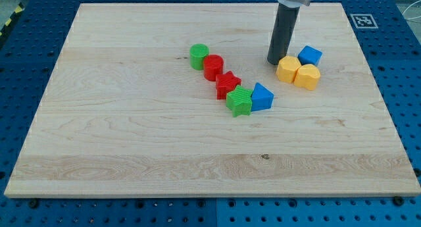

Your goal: Push yellow hexagon and yellow heart slightly down

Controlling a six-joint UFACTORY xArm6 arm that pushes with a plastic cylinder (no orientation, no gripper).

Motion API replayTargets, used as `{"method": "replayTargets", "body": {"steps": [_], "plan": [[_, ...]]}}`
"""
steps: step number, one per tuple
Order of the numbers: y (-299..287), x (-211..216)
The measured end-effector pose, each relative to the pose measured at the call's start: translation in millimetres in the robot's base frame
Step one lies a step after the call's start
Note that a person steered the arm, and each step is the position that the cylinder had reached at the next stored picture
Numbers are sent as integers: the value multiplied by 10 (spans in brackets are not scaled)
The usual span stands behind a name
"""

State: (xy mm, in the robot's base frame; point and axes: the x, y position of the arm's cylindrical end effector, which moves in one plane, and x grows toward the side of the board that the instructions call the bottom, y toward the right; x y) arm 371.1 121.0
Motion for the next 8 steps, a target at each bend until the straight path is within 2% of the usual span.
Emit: {"method": "replayTargets", "body": {"steps": [2, 3, 7, 8], "plan": [[-70, -239], [4, -189], [28, 652], [8, 649]]}}
